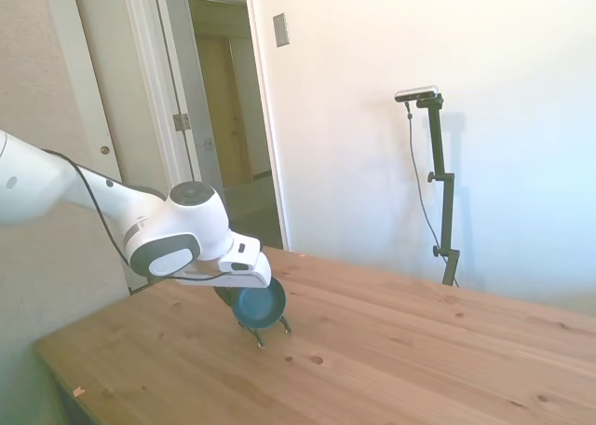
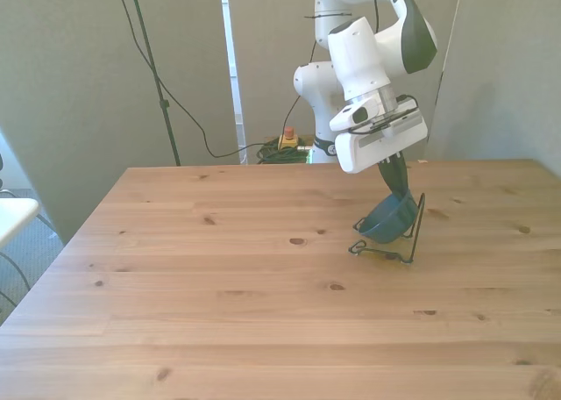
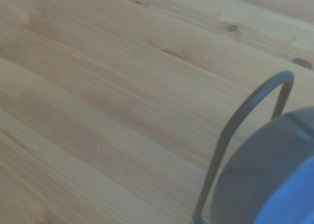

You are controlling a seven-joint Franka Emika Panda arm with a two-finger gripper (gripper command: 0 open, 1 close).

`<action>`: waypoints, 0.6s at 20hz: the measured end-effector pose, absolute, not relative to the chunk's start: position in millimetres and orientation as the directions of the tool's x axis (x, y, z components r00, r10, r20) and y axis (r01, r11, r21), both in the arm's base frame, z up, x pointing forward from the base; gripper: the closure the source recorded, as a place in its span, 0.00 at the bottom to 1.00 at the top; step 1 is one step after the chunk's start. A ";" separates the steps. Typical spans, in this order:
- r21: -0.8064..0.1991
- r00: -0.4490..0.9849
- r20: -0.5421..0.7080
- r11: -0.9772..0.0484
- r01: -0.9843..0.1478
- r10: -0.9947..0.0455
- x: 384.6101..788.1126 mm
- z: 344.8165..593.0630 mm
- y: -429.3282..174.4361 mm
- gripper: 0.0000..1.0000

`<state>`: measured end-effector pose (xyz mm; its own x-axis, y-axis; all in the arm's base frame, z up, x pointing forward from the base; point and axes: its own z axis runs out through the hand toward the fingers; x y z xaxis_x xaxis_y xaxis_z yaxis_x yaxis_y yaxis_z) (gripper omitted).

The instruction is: Unload the bowl

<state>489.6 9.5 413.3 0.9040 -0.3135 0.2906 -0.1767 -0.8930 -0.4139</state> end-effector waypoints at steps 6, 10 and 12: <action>-0.387 0.863 0.357 -0.898 -0.210 -0.356 437.8 433.5 34.8 1.00; -0.308 0.822 0.364 -0.890 -0.337 -0.438 398.0 424.5 40.3 1.00; -0.289 0.798 0.365 -0.873 -0.393 -0.480 386.7 423.5 35.7 1.00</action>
<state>386.7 35.7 423.5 0.7980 -0.4796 0.3648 -0.3926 -0.8731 -0.2891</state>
